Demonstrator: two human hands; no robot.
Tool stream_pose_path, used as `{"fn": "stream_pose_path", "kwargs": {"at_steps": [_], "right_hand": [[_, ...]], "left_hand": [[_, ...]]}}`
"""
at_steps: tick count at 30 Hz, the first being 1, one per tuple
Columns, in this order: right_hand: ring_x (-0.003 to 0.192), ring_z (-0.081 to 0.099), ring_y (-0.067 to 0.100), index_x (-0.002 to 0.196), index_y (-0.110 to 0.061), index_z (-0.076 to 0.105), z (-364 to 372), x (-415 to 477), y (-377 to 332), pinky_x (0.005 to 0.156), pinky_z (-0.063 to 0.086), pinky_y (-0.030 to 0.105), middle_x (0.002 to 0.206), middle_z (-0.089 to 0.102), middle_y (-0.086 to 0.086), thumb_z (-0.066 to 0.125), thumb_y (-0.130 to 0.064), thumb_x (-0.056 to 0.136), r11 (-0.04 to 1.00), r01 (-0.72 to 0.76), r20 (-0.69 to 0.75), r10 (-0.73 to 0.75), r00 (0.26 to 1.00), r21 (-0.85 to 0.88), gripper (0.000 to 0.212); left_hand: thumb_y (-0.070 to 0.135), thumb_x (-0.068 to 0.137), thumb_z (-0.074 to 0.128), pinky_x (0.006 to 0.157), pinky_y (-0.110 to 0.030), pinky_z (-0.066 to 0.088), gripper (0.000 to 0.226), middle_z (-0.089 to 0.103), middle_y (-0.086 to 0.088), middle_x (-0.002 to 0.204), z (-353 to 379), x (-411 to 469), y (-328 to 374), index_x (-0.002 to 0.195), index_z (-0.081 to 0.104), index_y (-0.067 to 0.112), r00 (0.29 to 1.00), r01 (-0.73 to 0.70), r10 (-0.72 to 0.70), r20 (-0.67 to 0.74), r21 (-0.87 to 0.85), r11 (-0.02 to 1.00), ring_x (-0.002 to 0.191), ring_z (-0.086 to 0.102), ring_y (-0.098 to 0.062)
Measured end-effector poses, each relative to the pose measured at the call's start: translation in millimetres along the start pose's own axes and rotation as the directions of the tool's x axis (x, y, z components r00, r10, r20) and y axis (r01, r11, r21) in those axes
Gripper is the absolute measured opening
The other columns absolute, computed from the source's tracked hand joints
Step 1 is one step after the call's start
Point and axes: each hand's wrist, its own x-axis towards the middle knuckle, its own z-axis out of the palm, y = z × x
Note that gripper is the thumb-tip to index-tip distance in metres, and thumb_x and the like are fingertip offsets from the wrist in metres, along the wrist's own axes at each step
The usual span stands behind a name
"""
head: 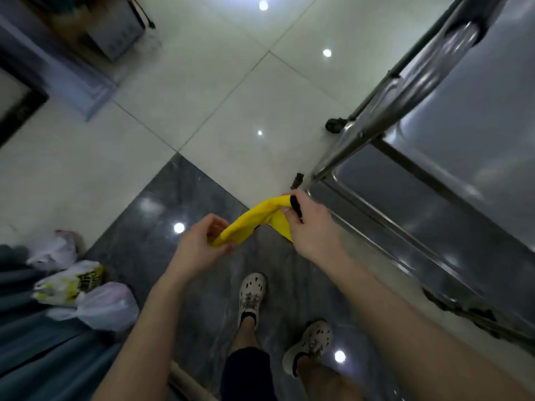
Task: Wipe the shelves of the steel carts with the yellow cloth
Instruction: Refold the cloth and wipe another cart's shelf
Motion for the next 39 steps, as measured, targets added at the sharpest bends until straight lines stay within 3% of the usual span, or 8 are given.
{"fn": "stream_pose_path", "kwargs": {"at_steps": [2,7,16,21,24,30,34,39], "right_hand": [[0.1,0.069,0.037,0.125,-0.017,0.065,-26,0,-43,0.082,0.052,0.047,0.106,0.076,0.011,0.062,-0.023,0.106,1.0,0.028,-0.037,-0.028,0.999,0.011,0.02],[0.1,0.068,0.038,0.128,-0.015,0.064,-89,11,-133,0.084,0.053,0.047,0.108,0.075,0.012,0.06,-0.03,0.109,0.989,0.136,-0.089,-0.141,0.986,-0.056,0.025],[0.099,0.068,0.024,0.129,-0.031,0.06,-185,80,-180,0.086,0.06,0.046,0.113,0.072,0.003,0.056,-0.023,0.109,0.989,0.111,-0.265,-0.081,0.961,0.099,0.022],[0.08,0.064,0.015,0.14,-0.033,0.051,-230,162,-170,0.06,0.046,0.026,0.108,0.07,0.006,0.058,-0.02,0.1,0.992,-0.047,-0.213,0.072,0.974,0.12,0.042],[0.089,0.059,0.019,0.141,-0.027,0.056,-246,219,-163,0.061,0.038,0.022,0.113,0.067,0.0,0.06,-0.026,0.099,0.993,-0.117,-0.156,0.119,0.981,0.021,0.042],[0.123,0.062,0.027,0.14,-0.018,0.057,-286,323,-175,0.099,0.051,0.039,0.135,0.063,0.003,0.069,-0.04,0.1,0.993,-0.113,-0.183,0.113,0.977,0.01,0.048],[0.145,0.041,0.012,0.16,-0.034,0.041,-327,381,-196,0.122,0.032,0.037,0.163,0.044,-0.012,0.077,-0.043,0.094,1.0,-0.001,-0.265,-0.007,0.964,-0.03,0.076],[0.093,0.063,0.01,0.116,-0.029,0.073,-383,462,-199,0.082,0.047,0.031,0.11,0.075,-0.01,0.071,-0.045,0.097,0.998,0.006,-0.33,0.016,0.944,0.063,0.024]], "left_hand": [[0.012,0.083,0.091,0.085,-0.036,0.061,0.032,0.08,0.013,0.095,-44,-10,30,0.104,0.073,0.03,0.997,-0.043,0.039,0.06,0.067,0.997,0.09,0.075,-0.005],[0.016,0.087,0.087,0.071,-0.02,0.052,0.022,0.077,0.01,0.087,-141,-9,103,0.096,0.075,0.031,0.982,-0.159,0.173,-0.081,0.148,0.976,0.08,0.07,-0.002],[0.023,0.096,0.083,0.078,-0.04,0.057,0.009,0.075,0.001,0.092,-243,73,257,0.1,0.075,0.026,0.907,-0.404,0.398,-0.138,-0.015,0.915,0.088,0.07,-0.019],[0.03,0.094,0.085,0.069,-0.026,0.058,0.012,0.076,0.003,0.094,-264,153,358,0.096,0.074,0.026,0.86,-0.51,0.509,0.036,0.024,0.86,0.089,0.073,-0.015],[0.028,0.092,0.087,0.076,-0.042,0.064,0.014,0.077,-0.001,0.093,-270,211,413,0.093,0.074,0.024,0.834,-0.548,0.534,0.139,0.087,0.832,0.093,0.075,-0.025],[0.03,0.09,0.089,0.085,-0.045,0.063,0.015,0.075,0.01,0.09,-279,317,514,0.093,0.074,0.033,0.735,-0.671,0.578,0.355,0.256,0.696,0.092,0.072,-0.015],[0.039,0.087,0.087,0.084,-0.044,0.065,0.013,0.075,0.014,0.089,-279,375,574,0.09,0.074,0.037,0.662,-0.732,0.551,0.508,0.28,0.621,0.092,0.071,-0.011],[0.039,0.086,0.089,0.088,-0.045,0.062,0.015,0.074,0.012,0.09,-272,464,654,0.091,0.075,0.035,0.562,-0.798,0.54,0.626,0.241,0.552,0.092,0.07,-0.015]]}}
